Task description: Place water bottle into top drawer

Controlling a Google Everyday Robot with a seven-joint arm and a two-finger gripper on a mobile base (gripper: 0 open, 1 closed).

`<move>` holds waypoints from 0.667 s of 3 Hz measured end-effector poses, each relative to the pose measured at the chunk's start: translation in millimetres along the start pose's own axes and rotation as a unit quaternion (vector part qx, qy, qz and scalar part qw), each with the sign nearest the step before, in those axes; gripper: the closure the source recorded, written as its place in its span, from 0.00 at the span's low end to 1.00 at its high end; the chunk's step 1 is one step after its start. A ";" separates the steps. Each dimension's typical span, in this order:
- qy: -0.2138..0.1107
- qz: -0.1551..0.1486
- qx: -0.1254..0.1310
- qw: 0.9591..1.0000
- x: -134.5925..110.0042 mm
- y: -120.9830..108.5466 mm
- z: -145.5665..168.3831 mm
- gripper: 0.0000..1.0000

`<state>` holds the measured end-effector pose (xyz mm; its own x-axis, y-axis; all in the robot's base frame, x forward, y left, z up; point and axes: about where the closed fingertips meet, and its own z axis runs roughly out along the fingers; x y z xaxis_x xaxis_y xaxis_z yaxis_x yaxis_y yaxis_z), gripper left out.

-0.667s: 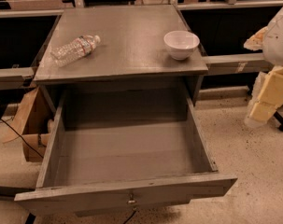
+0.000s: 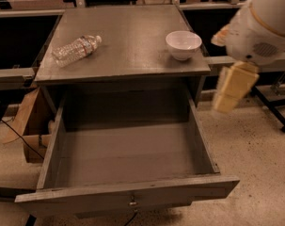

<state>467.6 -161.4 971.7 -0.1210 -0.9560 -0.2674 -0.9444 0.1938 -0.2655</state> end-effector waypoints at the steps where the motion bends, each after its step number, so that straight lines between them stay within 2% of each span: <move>1: -0.070 -0.046 -0.008 0.996 -84.9 -13.4 36.0 0.00; 2: -0.153 -0.082 -0.009 0.985 -166.5 -15.4 58.6 0.00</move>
Offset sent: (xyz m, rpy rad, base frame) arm 0.0790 0.2832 0.0025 0.4566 -0.1576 0.3912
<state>520.2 7.8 966.0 0.1293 -0.8626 -0.4890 -0.9491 0.0352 -0.3130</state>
